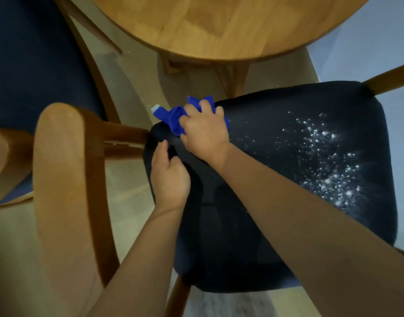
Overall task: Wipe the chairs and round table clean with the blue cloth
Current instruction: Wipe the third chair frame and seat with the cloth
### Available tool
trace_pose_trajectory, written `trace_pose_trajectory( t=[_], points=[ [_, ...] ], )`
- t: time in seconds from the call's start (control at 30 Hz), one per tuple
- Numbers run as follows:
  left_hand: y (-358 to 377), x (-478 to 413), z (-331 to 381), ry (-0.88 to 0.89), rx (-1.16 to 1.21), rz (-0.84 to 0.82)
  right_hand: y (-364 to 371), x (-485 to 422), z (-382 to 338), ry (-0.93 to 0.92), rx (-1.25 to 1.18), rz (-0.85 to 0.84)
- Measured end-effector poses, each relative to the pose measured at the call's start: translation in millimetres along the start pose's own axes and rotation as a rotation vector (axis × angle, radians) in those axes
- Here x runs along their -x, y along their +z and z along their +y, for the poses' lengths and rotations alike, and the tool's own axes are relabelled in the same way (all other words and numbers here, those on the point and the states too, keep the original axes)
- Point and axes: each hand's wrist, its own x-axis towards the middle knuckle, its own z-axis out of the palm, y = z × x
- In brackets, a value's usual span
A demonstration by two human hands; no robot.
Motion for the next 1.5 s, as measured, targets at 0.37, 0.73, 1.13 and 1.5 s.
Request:
trace_pose_trajectory(
  t=[0.37,0.73,1.13,1.5],
  points=[
    [66,32,-3,0.154,-0.315,-0.150,-18,84,214,0.375,0.025,0.165],
    [46,38,-13,0.089,-0.260,-0.100,-22,105,235,1.026,-0.273,0.261],
    [2,-6,-41,-0.216,0.174,0.123,5,51,79,0.752,-0.238,0.272],
    [-16,0,-36,-0.199,0.135,0.180,26,51,-55,0.036,-0.037,-0.028]
  ],
)
